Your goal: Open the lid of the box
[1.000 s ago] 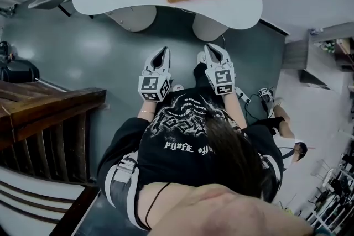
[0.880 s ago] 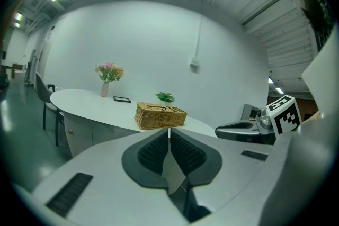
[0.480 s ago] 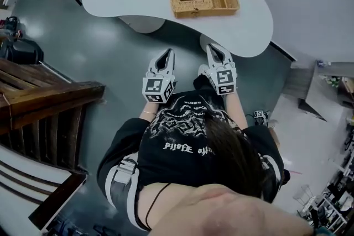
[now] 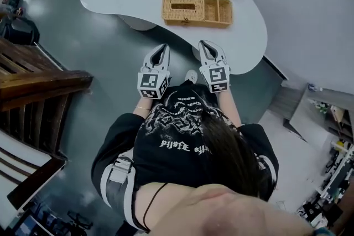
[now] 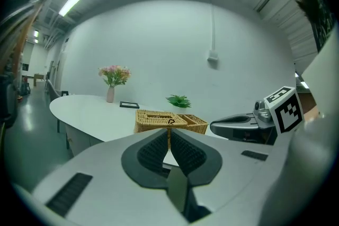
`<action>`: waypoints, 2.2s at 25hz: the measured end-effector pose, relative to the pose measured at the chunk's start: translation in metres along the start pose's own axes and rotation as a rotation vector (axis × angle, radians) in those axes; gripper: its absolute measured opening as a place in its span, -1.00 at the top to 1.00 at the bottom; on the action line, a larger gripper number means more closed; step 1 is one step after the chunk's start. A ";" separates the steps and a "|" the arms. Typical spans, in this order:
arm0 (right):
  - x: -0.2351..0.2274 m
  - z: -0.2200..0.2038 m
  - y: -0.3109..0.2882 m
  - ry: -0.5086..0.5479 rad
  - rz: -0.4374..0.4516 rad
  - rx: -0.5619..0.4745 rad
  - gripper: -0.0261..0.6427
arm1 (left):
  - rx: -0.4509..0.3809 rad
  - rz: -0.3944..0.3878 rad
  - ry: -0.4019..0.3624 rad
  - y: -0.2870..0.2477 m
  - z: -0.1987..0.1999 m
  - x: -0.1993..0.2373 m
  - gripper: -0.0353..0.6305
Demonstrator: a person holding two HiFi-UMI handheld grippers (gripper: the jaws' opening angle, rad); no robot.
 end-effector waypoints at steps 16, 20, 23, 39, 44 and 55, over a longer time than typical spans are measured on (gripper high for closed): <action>-0.079 -0.006 -0.014 -0.014 0.140 0.019 0.84 | 0.009 0.162 0.070 -0.053 0.004 -0.031 0.81; -0.089 -0.007 -0.018 -0.027 0.142 0.033 0.84 | 0.007 0.175 0.071 -0.063 0.007 -0.027 0.81; -0.093 -0.006 -0.023 -0.032 0.151 0.037 0.84 | 0.007 0.181 0.061 -0.071 0.012 -0.021 0.81; -0.103 0.031 -0.079 -0.013 0.245 0.067 0.81 | 0.022 0.149 0.034 -0.129 0.042 0.035 0.81; -0.086 0.039 -0.094 0.014 0.379 0.148 0.57 | 0.022 0.137 0.026 -0.142 0.047 0.051 0.81; -0.057 0.038 -0.131 0.186 0.464 0.308 0.58 | 0.025 0.113 0.020 -0.161 0.045 0.076 0.81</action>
Point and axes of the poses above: the fingertips, and each gripper's own axes: y backward along the fingers, x to its left, z out of its top, the point moved 5 cm from there along y, backward along the fingers, and after that the axes turned 10 degrees about z, right-handed, at the moved point
